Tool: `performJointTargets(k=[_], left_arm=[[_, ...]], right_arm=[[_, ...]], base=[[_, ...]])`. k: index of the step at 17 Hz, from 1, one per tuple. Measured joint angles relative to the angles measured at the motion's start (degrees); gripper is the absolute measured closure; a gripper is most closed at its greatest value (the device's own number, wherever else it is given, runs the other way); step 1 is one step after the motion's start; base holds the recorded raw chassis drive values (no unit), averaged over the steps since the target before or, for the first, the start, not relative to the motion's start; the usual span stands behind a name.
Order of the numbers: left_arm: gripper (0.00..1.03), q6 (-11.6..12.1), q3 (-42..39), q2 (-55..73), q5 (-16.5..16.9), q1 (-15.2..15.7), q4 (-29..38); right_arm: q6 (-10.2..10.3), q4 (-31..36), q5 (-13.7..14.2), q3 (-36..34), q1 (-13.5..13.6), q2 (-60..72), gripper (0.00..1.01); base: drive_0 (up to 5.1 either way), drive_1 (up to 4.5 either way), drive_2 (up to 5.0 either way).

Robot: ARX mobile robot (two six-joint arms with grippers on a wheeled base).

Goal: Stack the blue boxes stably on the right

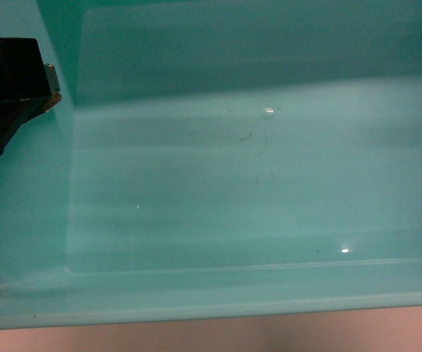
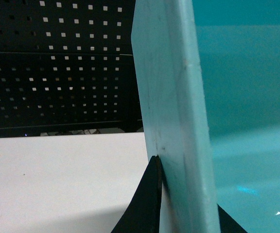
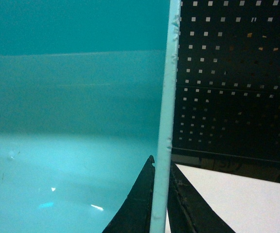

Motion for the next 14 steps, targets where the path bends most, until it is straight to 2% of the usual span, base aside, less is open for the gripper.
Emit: performJointTargets(k=[14], left_arm=[[0.97,0.0,-0.2,-0.1,0.0,0.0,0.1]], right_arm=[[0.1,-0.1,0.0,-0.1,0.0,-0.1,0.94]], base=[[0.0,0.0,0.0]])
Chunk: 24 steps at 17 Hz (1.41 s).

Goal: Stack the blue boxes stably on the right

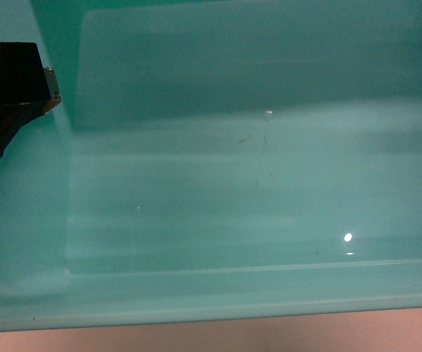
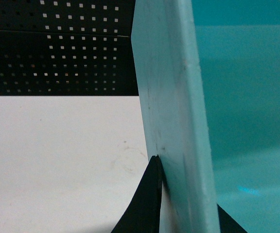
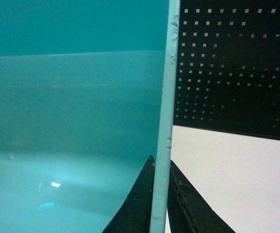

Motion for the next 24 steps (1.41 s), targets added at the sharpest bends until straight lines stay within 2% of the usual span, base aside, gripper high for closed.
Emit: performJointTargets(k=[9,24], left_arm=[[0.97,0.0,0.0,0.0,0.0,0.0,-0.2],[0.97,0.1,-0.1,-0.5,-0.2,0.0,-0.1]], right_arm=[[0.0,-0.1,0.0,0.0,0.0,-0.1,0.94],[0.0,0.0,0.0,-0.2,0.0,-0.4,0.94]], base=[[0.0,0.0,0.0],[0.0,-4.32,4.3]])
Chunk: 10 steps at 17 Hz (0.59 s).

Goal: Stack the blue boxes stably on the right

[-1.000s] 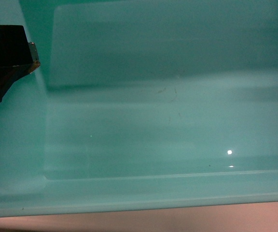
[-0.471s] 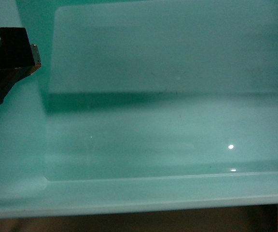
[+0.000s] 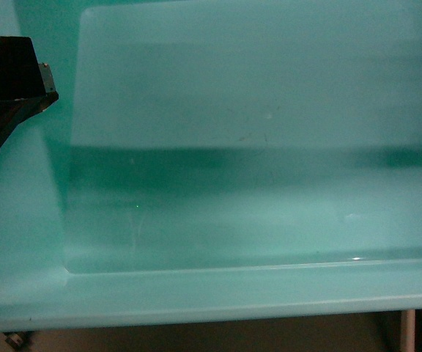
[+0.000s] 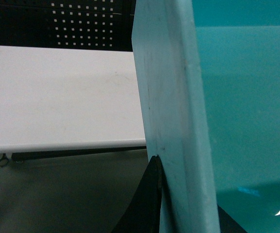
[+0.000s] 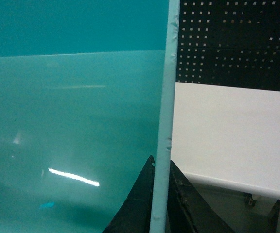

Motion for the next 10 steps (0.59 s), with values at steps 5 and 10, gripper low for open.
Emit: performJointTargets(k=[5,10], left_arm=[[0.97,0.0,0.0,0.2,0.0,0.0,0.2],[0.97,0.0,0.0,0.2,0.0,0.0,0.1]], right_arm=[[0.0,0.0,0.0,0.0,0.0,0.1,0.94],[0.0,0.0,0.0,0.0,0.0,0.1,0.94]], base=[[0.0,-4.29,4.4],[-0.3,-3.73,3.2]])
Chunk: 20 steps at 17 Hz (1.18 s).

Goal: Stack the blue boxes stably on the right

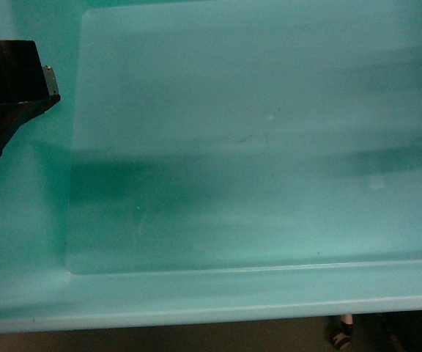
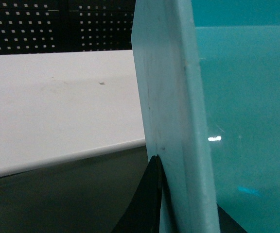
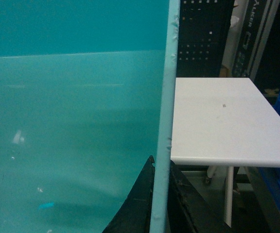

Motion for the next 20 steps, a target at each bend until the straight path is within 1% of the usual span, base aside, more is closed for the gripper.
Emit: performJointTargets(k=[20], left_arm=[[0.97,0.0,0.0,0.0,0.0,0.0,0.0]], right_arm=[[0.0,0.0,0.0,0.0,0.0,0.0,0.94]], base=[[-1.5,-1.5,-1.5]])
